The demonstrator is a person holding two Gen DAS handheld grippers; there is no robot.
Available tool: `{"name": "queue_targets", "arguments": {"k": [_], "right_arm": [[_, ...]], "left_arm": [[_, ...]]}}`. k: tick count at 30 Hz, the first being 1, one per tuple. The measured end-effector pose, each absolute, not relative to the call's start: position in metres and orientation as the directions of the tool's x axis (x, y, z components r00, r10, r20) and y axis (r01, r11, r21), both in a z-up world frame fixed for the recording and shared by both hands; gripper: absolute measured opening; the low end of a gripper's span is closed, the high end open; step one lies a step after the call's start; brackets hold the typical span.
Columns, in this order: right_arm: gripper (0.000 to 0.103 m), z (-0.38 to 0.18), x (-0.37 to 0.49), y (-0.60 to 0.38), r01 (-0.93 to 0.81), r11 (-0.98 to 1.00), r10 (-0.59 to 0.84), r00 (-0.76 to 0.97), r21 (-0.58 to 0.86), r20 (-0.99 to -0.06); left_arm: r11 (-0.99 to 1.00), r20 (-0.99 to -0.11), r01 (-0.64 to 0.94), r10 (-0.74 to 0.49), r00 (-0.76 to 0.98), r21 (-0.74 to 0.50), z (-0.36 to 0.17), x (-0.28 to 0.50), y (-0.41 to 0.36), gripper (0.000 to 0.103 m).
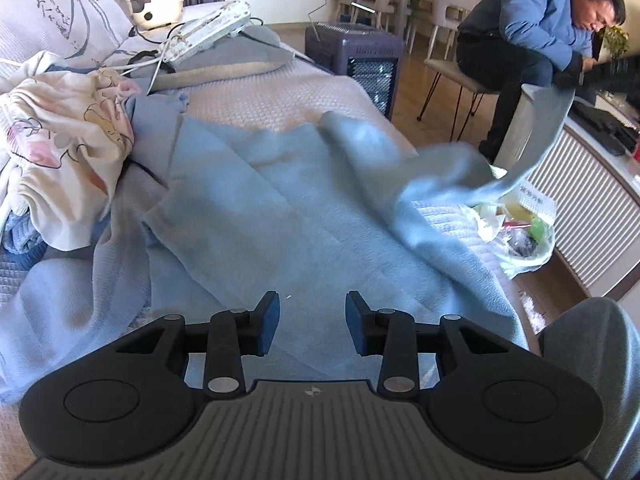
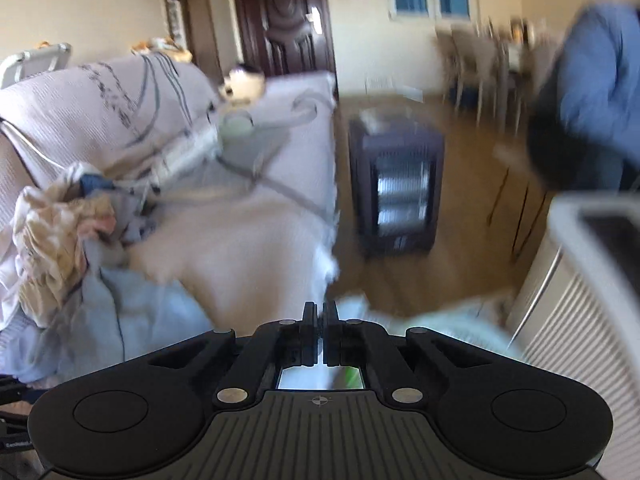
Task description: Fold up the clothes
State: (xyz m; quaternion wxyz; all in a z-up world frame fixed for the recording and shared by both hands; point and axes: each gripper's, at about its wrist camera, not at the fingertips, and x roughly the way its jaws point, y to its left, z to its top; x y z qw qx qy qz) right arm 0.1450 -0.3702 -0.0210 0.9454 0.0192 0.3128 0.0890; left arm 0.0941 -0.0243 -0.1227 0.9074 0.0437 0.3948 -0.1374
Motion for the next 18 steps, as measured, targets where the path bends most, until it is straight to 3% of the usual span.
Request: {"name": "queue_targets", "arguments": {"k": [5,8,12,15,16,18], "right_arm": [[0.003,0.029,0.136,-0.336,-0.284,0.958,0.264,0.83,0.034,-0.492],[0.003,0.045,0.132,-0.294,-0.415,0.908,0.397,0.809,0.056,-0.434],[0.005,0.036,0.131,-0.227,-0.594,0.8,0.563,0.69,0.089,-0.454],[0.026,0.009,0.131,-0.181,-0.669,0.735,0.614,0.588,0.109,-0.527],[0.039,-0.001,0.128,-0.178,-0.678,0.724,0.622,0.564,0.124,-0.544],[0.042,-0.02,0.122,-0.173,-0.688,0.708,0.633,0.519,0.158,-0.574]], "left_arm": [[0.953,-0.719,0.299,-0.24,0.653,-0.046,-0.122,0.088,-0.027,0.034],[0.954,-0.712,0.294,-0.242,0.66,-0.051,-0.12,0.085,-0.025,0.034],[0.966,-0.706,0.252,-0.215,0.675,-0.053,-0.117,0.081,-0.012,0.034],[0.976,-0.71,0.212,-0.18,0.68,-0.045,-0.117,0.078,0.004,0.034],[0.979,-0.713,0.198,-0.169,0.681,-0.043,-0.117,0.076,0.009,0.034],[0.984,-0.72,0.173,-0.152,0.678,-0.045,-0.118,0.076,0.02,0.035]]}}
